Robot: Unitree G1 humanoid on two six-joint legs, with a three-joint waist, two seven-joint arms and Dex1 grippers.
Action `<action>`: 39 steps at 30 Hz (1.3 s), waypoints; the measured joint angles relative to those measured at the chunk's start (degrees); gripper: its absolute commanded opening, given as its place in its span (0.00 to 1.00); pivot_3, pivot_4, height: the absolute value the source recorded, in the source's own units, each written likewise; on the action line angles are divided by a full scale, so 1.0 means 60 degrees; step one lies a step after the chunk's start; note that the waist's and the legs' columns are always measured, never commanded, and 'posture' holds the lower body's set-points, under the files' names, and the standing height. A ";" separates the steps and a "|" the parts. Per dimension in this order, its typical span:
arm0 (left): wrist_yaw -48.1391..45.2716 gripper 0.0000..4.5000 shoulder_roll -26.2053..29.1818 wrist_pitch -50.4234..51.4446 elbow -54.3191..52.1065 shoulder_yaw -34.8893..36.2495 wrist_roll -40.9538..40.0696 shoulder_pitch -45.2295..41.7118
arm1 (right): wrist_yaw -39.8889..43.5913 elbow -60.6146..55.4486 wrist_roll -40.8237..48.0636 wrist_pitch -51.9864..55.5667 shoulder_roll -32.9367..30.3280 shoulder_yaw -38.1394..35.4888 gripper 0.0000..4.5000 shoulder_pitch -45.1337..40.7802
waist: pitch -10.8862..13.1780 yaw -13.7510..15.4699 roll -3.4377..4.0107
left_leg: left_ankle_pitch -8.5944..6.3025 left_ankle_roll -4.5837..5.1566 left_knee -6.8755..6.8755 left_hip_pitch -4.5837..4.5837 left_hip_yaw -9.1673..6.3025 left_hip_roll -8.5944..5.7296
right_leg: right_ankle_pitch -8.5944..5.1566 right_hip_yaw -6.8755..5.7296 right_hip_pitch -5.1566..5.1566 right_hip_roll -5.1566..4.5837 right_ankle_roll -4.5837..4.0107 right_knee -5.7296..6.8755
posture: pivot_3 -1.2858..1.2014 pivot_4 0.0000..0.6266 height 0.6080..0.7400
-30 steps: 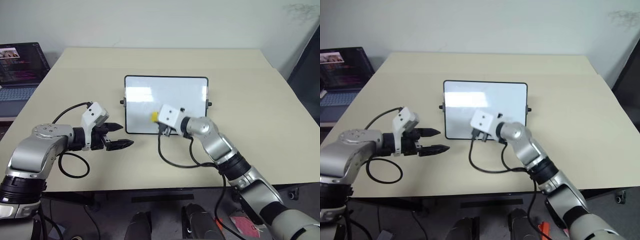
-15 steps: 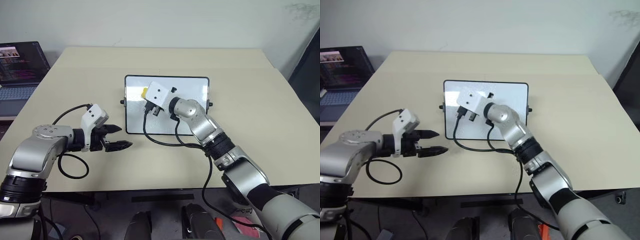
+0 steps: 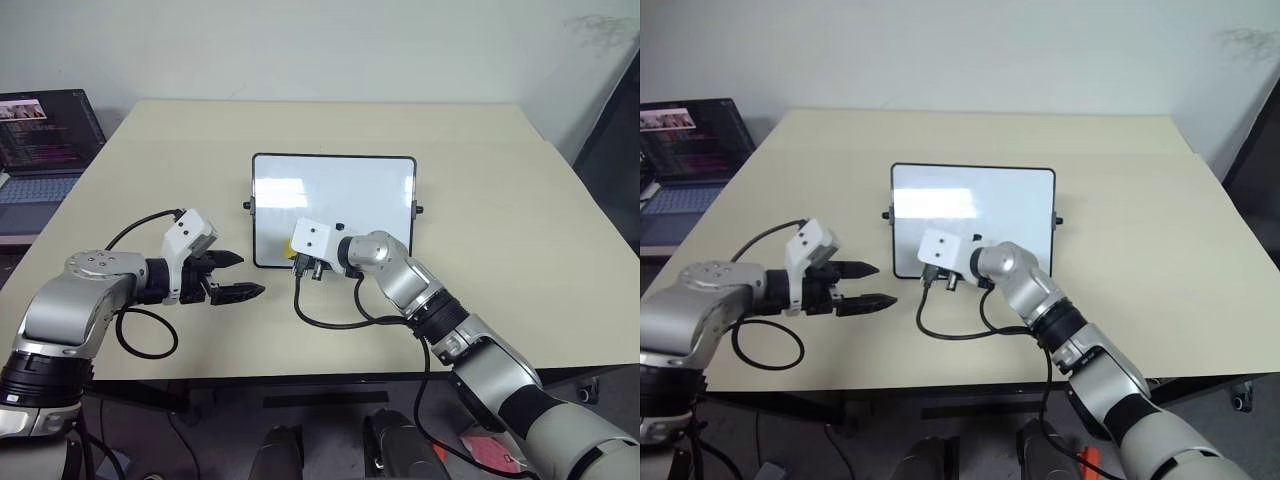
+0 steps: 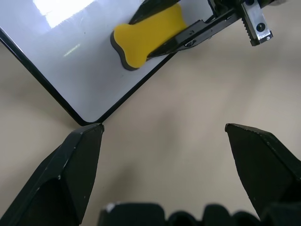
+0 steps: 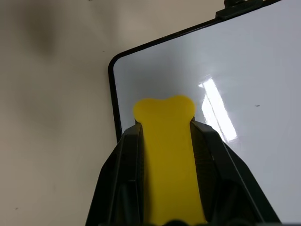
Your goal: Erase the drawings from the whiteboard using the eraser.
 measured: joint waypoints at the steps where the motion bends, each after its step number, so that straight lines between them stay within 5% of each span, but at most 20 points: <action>1: -0.0004 1.00 -0.0001 -0.0002 0.0000 -0.0010 0.0006 -0.0021 | -0.0080 -0.0024 0.0014 0.0010 0.0015 -0.0055 0.24 0.0000 | 0.0001 0.0001 0.0001 | 0.0000 0.0000 0.0000 -0.0002 0.0001 0.0000 | 0.0000 0.0001 -0.0002 0.0000 0.0001 0.0000 | 0.52 0.24 1.00; 10: -0.0050 1.00 -0.0517 -0.0087 -0.0295 -0.0147 -0.0301 -0.0494 | -0.0309 -0.3504 0.1183 0.1127 -0.0281 -0.1797 0.24 0.0551 | 0.0001 0.0022 0.0001 | -0.0012 -0.0014 -0.0026 -0.0110 -0.0032 0.0003 | -0.0002 -0.0030 -0.0081 -0.0001 0.0003 -0.0015 | 0.52 0.24 1.00; 23: -0.0918 1.00 -0.1002 -0.1149 -0.0750 -0.1091 -0.0168 -0.1605 | -0.1621 -0.8885 0.1874 0.2951 -0.1533 -0.4003 0.24 0.4961 | 0.0000 0.0070 0.0000 | -0.0017 -0.0024 -0.0016 -0.0158 -0.0003 -0.0005 | -0.0013 -0.0002 -0.0145 -0.0005 0.0020 -0.0005 | 0.52 0.24 1.00; 31: -0.1215 1.00 -0.1138 -0.1700 -0.0628 -0.1539 0.0230 -0.1616 | -0.3924 -0.9101 0.1643 0.3321 -0.1324 -0.5864 0.24 0.6675 | 0.0000 0.0026 0.0001 | -0.0012 -0.0017 -0.0011 -0.0141 0.0013 -0.0002 | -0.0011 0.0013 -0.0142 0.0001 0.0019 0.0005 | 0.52 0.24 1.00; 39: -0.1469 1.00 -0.1471 -0.1932 -0.0494 -0.1782 0.0324 -0.1621 | -0.4655 -0.6639 0.2119 0.4226 -0.1254 -0.6425 0.24 0.5804 | 0.0001 0.0014 0.0004 | -0.0010 -0.0015 0.0001 -0.0145 0.0024 -0.0002 | -0.0005 0.0023 -0.0139 0.0002 0.0024 0.0003 | 0.52 0.24 1.00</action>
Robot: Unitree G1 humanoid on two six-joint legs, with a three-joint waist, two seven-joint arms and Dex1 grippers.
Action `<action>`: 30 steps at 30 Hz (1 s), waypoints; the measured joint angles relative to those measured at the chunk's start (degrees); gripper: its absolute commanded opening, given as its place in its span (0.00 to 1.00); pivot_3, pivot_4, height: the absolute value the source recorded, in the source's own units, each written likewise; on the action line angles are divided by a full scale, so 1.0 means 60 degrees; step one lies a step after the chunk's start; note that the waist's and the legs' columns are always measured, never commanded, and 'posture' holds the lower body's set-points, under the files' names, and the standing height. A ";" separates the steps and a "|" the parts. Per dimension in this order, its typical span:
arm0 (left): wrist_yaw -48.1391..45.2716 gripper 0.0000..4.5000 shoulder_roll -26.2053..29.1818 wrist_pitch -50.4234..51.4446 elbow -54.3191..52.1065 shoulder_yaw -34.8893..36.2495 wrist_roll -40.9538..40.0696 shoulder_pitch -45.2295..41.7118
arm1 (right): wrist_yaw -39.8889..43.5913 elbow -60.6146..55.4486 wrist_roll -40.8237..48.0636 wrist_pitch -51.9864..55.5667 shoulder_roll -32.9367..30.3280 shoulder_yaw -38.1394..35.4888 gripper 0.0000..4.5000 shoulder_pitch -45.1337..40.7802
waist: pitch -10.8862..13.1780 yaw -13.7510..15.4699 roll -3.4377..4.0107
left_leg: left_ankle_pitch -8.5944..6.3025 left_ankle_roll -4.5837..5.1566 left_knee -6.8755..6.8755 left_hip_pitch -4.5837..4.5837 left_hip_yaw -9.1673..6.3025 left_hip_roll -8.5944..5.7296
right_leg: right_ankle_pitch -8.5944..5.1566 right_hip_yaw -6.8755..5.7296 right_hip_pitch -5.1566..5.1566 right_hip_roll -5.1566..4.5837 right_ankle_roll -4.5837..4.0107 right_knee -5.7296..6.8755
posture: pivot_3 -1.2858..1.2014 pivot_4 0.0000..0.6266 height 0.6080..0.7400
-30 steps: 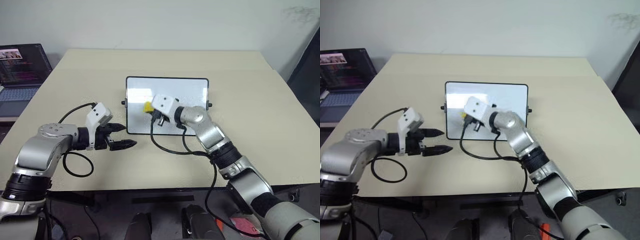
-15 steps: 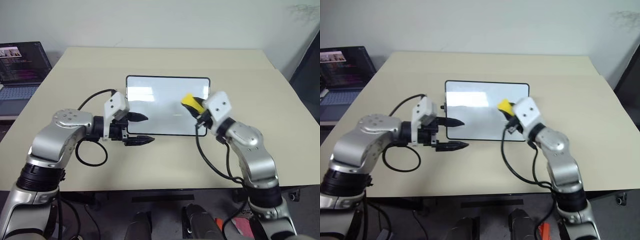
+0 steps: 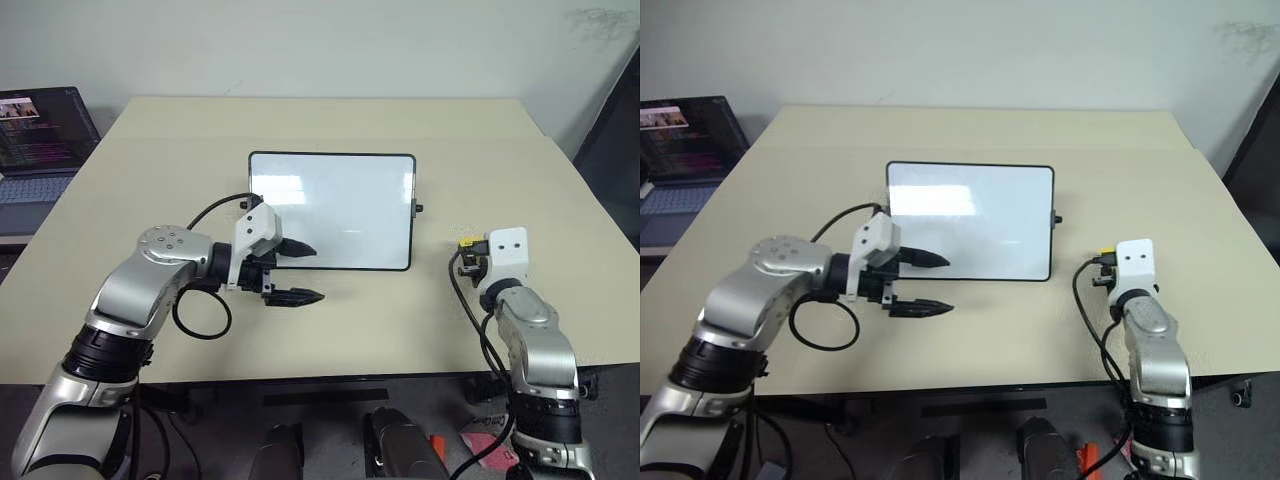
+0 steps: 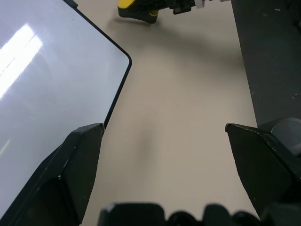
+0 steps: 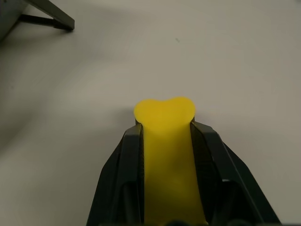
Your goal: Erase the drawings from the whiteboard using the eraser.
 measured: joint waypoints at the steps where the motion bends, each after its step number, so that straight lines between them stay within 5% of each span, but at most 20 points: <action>1: -0.0004 1.00 0.0001 -0.0009 -0.0001 0.0000 0.0009 0.0001 | -0.0032 0.0265 0.0075 -0.0022 -0.0072 -0.0039 0.24 -0.0175 | 0.0000 0.0002 0.0000 | 0.0000 0.0000 -0.0001 -0.0001 0.0000 0.0000 | 0.0000 0.0000 0.0000 0.0000 0.0000 -0.0003 | 0.52 0.24 1.00; 26: -0.0117 1.00 -0.0021 -0.0085 -0.0384 0.0150 -0.0382 0.0370 | -0.0447 0.1799 0.1361 -0.0202 -0.0428 -0.0660 0.24 -0.0905 | 0.0000 0.0012 0.0000 | 0.0000 0.0001 0.0004 -0.0002 0.0000 0.0000 | 0.0002 0.0002 0.0004 0.0000 0.0003 -0.0002 | 0.52 0.24 1.00; 28: -0.0155 1.00 -0.0023 -0.0117 -0.0381 0.0150 -0.0391 0.0368 | -0.0474 0.1792 0.1460 -0.0150 -0.0430 -0.0691 0.40 -0.0910 | 0.0000 0.0012 0.0000 | 0.0000 0.0001 0.0004 -0.0002 0.0000 0.0000 | 0.0002 0.0002 0.0004 0.0000 0.0003 -0.0002 | 0.52 0.24 1.00; 30: -0.0175 1.00 -0.0035 -0.0201 -0.0376 0.0150 -0.0390 0.0364 | -0.0483 0.1790 0.1642 -0.0034 -0.0415 -0.0762 0.40 -0.0920 | 0.0000 0.0012 0.0000 | 0.0000 0.0001 0.0004 -0.0002 0.0000 -0.0001 | 0.0002 0.0002 0.0004 0.0000 0.0003 -0.0002 | 0.52 0.24 1.00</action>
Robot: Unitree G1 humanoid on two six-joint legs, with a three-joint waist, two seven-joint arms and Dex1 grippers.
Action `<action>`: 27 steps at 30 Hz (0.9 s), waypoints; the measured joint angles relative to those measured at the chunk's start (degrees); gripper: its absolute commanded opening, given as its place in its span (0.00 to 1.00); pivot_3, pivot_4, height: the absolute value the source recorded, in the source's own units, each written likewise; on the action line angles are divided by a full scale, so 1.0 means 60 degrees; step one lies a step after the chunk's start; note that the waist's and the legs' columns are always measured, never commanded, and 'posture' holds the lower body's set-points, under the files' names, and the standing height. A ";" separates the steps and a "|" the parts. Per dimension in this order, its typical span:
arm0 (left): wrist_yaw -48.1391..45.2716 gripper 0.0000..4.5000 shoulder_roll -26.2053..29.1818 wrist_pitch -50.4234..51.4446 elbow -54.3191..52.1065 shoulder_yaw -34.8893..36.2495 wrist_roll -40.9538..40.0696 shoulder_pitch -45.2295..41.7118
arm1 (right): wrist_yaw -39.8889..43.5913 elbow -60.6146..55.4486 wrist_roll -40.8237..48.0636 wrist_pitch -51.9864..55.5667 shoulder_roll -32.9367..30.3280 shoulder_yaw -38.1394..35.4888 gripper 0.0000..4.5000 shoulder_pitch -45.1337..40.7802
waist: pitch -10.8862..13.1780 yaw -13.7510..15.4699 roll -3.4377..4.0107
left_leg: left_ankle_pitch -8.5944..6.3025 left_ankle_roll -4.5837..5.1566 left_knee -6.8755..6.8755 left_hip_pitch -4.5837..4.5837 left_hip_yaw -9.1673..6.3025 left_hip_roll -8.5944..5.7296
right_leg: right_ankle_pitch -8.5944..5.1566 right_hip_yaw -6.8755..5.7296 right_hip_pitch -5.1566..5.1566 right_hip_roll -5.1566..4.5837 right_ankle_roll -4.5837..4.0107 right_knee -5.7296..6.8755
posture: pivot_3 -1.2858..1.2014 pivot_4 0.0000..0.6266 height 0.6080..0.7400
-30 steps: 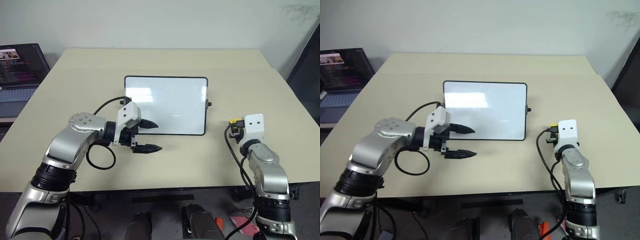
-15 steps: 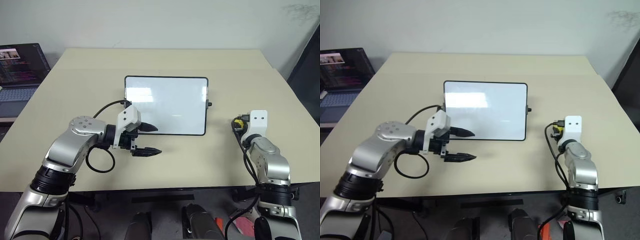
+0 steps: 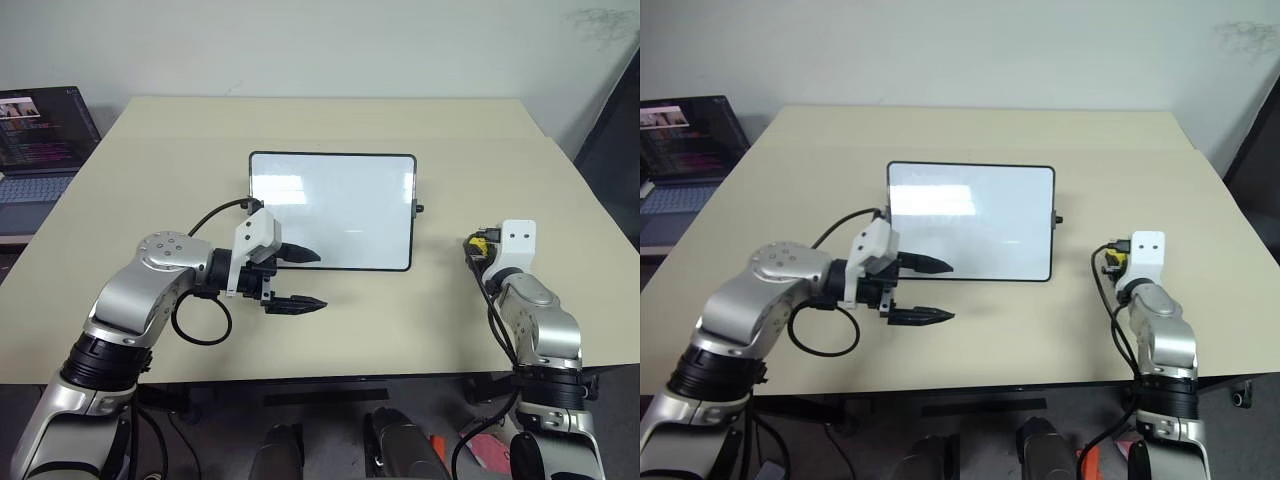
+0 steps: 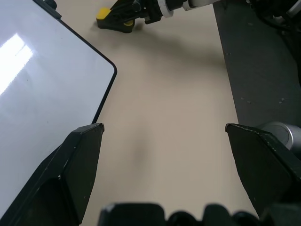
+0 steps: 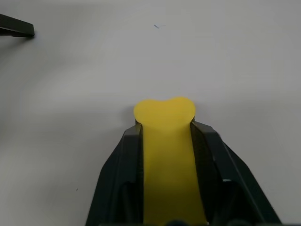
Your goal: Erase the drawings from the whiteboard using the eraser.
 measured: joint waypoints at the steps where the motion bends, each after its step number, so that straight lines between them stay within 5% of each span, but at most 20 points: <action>1: -0.0002 1.00 -0.0012 -0.0024 0.0005 0.0000 0.0000 -0.0002 | -0.0003 0.0000 0.0038 0.0040 0.0000 -0.0014 0.50 0.0001 | 0.0000 0.0000 0.0000 | 0.0000 0.0000 0.0000 0.0000 0.0000 0.0000 | 0.0000 0.0000 0.0000 0.0000 0.0000 0.0000 | 0.52 0.24 1.00; 8: 0.0026 1.00 -0.0081 -0.0067 0.0070 0.0000 0.0022 -0.0002 | -0.0153 0.0000 0.0206 0.0126 -0.0010 -0.0017 0.99 0.0002 | 0.0000 0.0000 0.0000 | 0.0000 0.0000 0.0000 -0.0001 0.0000 0.0000 | 0.0000 0.0000 0.0000 0.0000 0.0000 0.0000 | 0.52 0.24 1.00; 14: 0.1096 1.00 -0.0436 0.0467 0.0114 0.0918 -0.0355 0.0228 | 0.0004 -0.1618 0.0035 -0.0335 -0.0304 0.0543 0.99 0.0605 | 0.0001 -0.0019 0.0005 | 0.0000 0.0001 -0.0004 -0.0003 -0.0003 0.0006 | -0.0001 -0.0001 -0.0006 0.0002 0.0000 0.0000 | 0.52 0.24 1.00; 19: 0.3377 1.00 -0.1643 0.0725 -0.0202 0.2561 -0.0566 0.1017 | 0.0052 -0.4102 -0.0262 -0.1598 0.0121 0.1905 0.99 0.1897 | -0.0006 0.0014 0.0005 | -0.0001 0.0000 -0.0003 0.0000 -0.0014 0.0007 | -0.0002 -0.0007 0.0003 0.0001 0.0000 -0.0002 | 0.52 0.24 1.00; 27: 0.7027 1.00 -0.3522 -0.0276 -0.1218 0.3964 0.0208 0.3093 | 0.0083 -0.4218 -0.0614 -0.4507 0.0852 0.3253 0.99 0.3466 | -0.0006 0.0029 0.0003 | -0.0003 -0.0004 0.0065 0.0047 -0.0007 -0.0001 | 0.0019 0.0004 0.0088 -0.0009 0.0031 -0.0007 | 0.52 0.24 1.00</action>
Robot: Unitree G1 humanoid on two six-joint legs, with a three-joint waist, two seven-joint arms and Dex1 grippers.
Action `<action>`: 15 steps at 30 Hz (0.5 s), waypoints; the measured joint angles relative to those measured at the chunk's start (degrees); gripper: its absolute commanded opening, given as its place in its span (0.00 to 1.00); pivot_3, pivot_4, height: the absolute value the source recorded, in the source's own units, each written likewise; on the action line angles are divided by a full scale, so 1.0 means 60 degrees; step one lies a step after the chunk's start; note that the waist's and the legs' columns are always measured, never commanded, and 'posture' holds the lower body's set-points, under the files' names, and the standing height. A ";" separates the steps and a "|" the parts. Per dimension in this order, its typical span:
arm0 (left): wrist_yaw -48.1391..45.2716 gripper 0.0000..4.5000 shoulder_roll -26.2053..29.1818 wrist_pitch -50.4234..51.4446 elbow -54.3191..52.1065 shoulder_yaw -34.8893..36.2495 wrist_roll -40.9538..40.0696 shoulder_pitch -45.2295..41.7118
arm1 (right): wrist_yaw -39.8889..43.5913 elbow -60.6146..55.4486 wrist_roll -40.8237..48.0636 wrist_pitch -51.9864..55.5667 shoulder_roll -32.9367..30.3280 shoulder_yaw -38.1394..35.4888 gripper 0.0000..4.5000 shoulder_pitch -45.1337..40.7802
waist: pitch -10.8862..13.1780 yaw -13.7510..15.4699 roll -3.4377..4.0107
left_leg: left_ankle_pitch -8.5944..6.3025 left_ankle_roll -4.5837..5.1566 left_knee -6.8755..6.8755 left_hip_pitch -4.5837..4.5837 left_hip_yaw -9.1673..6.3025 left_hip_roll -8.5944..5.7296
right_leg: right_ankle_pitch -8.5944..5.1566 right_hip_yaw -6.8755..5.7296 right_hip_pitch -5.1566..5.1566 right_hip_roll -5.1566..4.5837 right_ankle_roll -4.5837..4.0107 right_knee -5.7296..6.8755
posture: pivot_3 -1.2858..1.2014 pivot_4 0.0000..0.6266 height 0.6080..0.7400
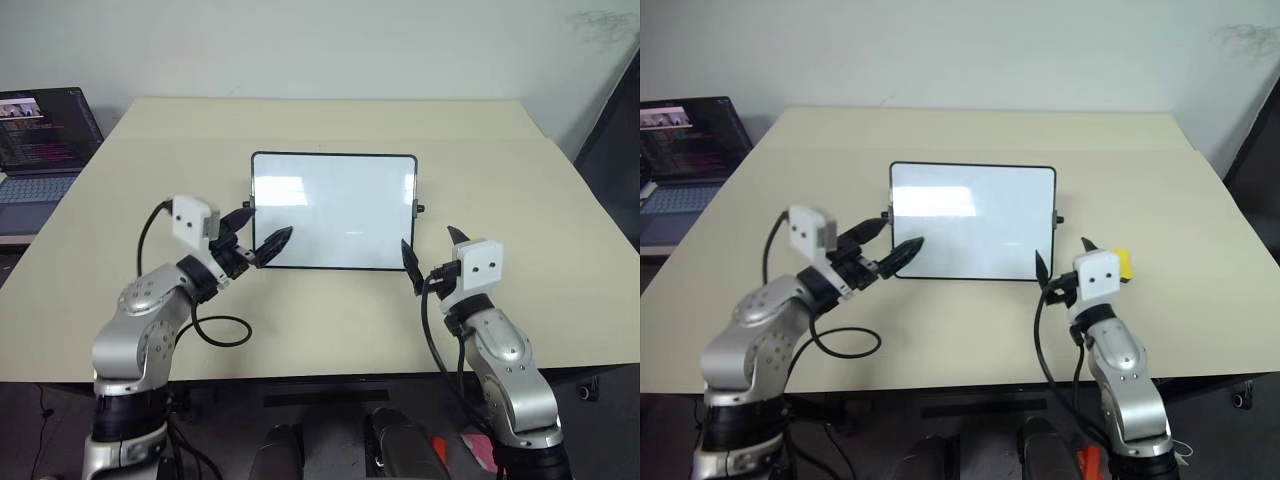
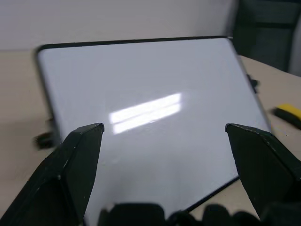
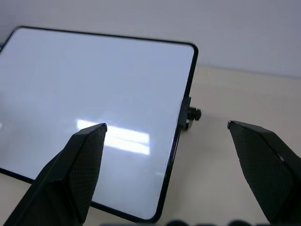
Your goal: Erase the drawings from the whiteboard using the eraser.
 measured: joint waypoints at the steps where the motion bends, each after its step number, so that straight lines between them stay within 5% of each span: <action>1: 0.0395 1.00 -0.0213 -0.0114 -0.0071 0.0081 0.0175 0.0273 | 0.0026 0.0144 0.0024 -0.0308 -0.0027 -0.0130 0.99 0.0082 | 0.0000 0.0012 -0.0002 | 0.0000 0.0000 0.0009 0.0023 -0.0004 -0.0002 | 0.0000 -0.0003 0.0030 0.0000 0.0000 -0.0004 | 0.52 0.24 1.00; 15: 0.2078 1.00 -0.0820 -0.1048 -0.0063 0.0077 0.1132 0.1398 | 0.0601 0.1830 0.0293 -0.2045 -0.0180 -0.0872 0.99 0.2073 | -0.0005 0.0082 -0.0013 | -0.0004 -0.0005 0.0031 0.0102 0.0014 -0.0001 | -0.0029 0.0020 0.0107 0.0001 -0.0056 -0.0029 | 0.52 0.24 1.00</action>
